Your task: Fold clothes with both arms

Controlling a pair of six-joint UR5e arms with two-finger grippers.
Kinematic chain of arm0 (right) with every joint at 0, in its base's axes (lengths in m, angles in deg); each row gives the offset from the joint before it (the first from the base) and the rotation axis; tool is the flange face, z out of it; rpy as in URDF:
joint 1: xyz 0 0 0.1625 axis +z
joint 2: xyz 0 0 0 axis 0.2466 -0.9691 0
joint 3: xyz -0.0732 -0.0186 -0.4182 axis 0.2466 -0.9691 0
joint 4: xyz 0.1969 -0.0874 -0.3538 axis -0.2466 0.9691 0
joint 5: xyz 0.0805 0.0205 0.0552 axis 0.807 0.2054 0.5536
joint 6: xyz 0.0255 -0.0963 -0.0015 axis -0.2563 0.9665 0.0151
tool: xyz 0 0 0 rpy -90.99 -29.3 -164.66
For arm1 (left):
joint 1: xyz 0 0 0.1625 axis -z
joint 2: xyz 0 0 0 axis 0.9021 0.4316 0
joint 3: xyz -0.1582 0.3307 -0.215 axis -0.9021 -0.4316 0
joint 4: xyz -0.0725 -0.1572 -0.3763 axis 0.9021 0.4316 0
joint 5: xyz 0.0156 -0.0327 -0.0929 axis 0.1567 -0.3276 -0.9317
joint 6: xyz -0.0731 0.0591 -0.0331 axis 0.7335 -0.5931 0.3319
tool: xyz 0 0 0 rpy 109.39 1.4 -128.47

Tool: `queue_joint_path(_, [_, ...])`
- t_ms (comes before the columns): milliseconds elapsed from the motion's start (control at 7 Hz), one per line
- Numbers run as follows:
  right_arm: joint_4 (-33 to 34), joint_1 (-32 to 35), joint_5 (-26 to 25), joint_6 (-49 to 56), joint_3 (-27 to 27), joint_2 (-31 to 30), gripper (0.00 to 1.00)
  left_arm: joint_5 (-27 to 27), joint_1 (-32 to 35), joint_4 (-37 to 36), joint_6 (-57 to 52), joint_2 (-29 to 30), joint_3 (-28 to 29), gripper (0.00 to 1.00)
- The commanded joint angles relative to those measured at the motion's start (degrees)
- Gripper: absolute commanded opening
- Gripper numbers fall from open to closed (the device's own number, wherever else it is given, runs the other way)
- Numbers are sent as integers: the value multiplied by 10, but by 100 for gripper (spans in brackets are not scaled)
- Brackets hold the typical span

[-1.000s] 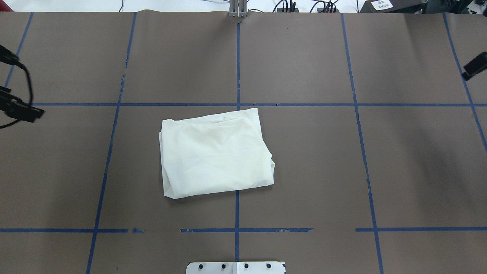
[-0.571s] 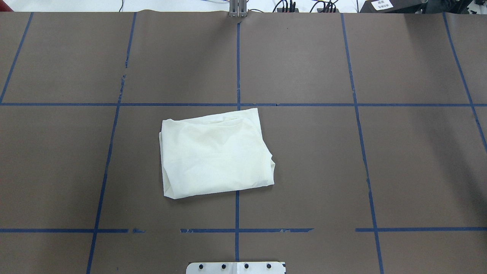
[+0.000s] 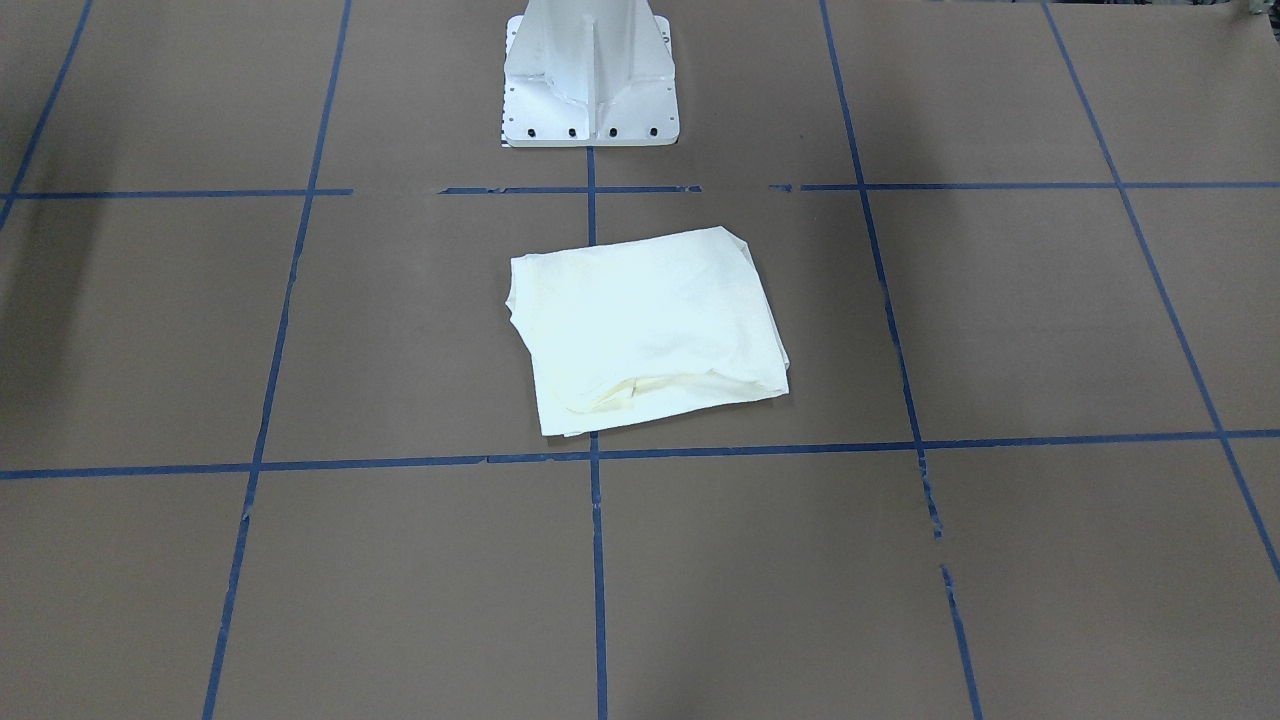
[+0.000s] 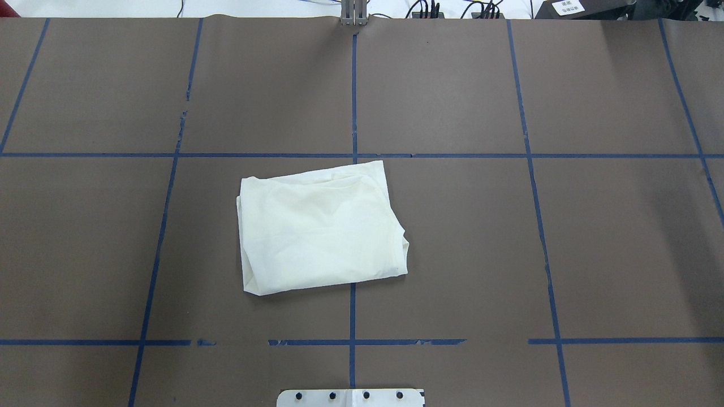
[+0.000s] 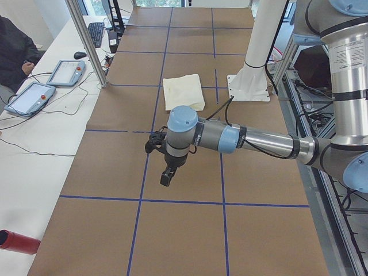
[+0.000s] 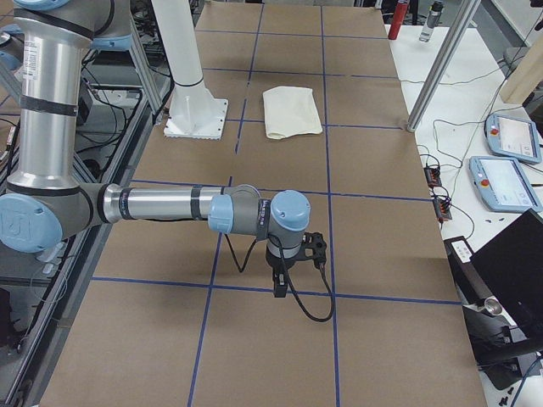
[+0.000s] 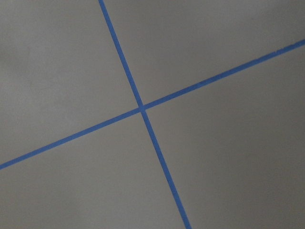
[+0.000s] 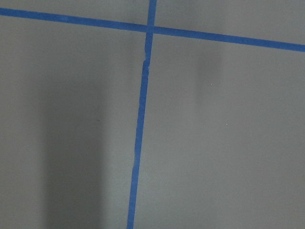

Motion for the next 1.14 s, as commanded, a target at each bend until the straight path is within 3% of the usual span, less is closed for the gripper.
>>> queue_joint_path(0, [-1,5,25,7,2,-1,100,-12,9,2,-18,-6,39,99])
queue_joint_path(1000, [-1,5,23,-65,9,-5,100,-41,9,-38,28,-27,55,99])
